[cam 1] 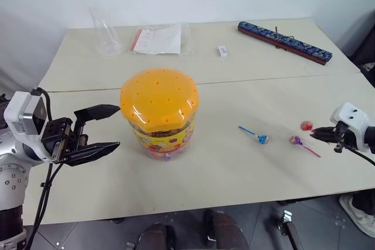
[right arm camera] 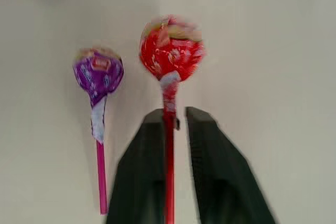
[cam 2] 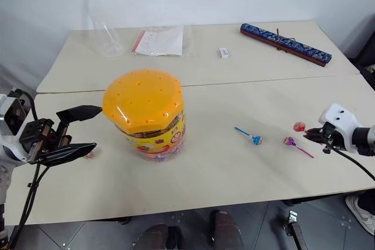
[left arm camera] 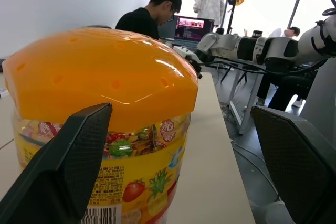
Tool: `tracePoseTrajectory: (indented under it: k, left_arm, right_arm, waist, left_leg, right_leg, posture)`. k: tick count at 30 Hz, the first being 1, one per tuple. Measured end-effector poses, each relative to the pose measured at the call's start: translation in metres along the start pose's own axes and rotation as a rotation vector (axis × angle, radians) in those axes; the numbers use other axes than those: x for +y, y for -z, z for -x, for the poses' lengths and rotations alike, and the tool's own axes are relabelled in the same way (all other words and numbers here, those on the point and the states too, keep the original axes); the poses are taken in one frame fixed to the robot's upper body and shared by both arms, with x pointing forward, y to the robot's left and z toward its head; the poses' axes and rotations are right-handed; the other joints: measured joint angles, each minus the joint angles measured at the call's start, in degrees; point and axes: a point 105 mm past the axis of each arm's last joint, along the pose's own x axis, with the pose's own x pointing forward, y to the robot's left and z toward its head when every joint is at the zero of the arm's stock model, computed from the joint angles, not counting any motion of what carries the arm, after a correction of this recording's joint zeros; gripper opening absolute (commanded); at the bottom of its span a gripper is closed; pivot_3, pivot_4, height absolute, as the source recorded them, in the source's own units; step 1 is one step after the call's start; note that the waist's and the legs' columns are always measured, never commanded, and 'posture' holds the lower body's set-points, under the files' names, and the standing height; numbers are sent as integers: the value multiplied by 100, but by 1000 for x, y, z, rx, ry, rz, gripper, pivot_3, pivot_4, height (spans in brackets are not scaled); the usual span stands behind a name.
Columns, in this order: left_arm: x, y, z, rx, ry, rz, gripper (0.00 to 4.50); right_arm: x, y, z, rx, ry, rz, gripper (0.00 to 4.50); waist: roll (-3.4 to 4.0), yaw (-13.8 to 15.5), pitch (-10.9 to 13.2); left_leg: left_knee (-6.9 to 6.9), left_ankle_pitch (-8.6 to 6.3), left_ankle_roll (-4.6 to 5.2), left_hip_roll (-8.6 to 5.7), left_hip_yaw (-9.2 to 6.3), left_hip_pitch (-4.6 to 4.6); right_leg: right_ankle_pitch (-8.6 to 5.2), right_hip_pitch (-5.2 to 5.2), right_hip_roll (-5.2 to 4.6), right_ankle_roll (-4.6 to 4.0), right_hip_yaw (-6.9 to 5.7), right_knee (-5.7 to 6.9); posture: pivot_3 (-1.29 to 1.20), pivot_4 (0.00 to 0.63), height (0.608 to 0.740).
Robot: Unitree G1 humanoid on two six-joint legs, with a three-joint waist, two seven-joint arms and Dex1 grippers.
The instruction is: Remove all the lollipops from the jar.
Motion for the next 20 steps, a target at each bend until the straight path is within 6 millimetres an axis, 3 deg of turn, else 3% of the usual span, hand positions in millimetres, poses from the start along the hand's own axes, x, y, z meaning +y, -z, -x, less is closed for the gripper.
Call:
tracePoseTrajectory:
  k: [4,8,12,14,17,20]
  left_arm:
    - [0,1,5,23,-18,13,4500]
    - [19,16,25,93,-206,8,4500]
    - [38,35,48,206,-408,-24,4500]
    - [44,53,62,274,-529,-65,4500]
    - [39,82,68,349,-617,-102,4500]
    - [28,96,73,418,-662,-105,4500]
  right_arm:
    - [-3,-4,7,-69,11,12,3090]
    - [9,-55,10,-417,-62,63,4449]
    - [32,-98,11,-592,-173,134,4479]
    - [70,-123,0,-667,-329,210,4479]
    - [110,-135,-25,-741,-467,219,4479]
    - [119,-134,-41,-753,-465,231,4479]
  waist:
    - [4,14,2]
    - [4,-12,2]
    - [6,27,1]
    - [8,34,-3]
    - [3,73,-4]
    - [2,105,-3]
  left_leg:
    - [0,0,-1,6,-1,1]
    - [0,-3,-5,14,2,22]
    - [-1,-11,-14,23,-5,23]
    - [-5,-26,-24,36,-6,32]
    - [-4,-37,-25,39,-6,31]
    - [0,-41,-17,35,-6,19]
  right_leg:
    - [-3,0,3,-5,-2,0]
    - [-5,12,11,-9,2,9]
    - [-6,9,6,-10,-2,15]
    - [-6,11,7,-11,-8,22]
    - [-6,8,6,-11,-25,26]
    - [-6,5,-1,-11,-39,31]
  posture:
    - [0,150,740]
    - [0,150,740]
    - [0,150,740]
    - [0,150,740]
    - [0,150,740]
    - [0,150,740]
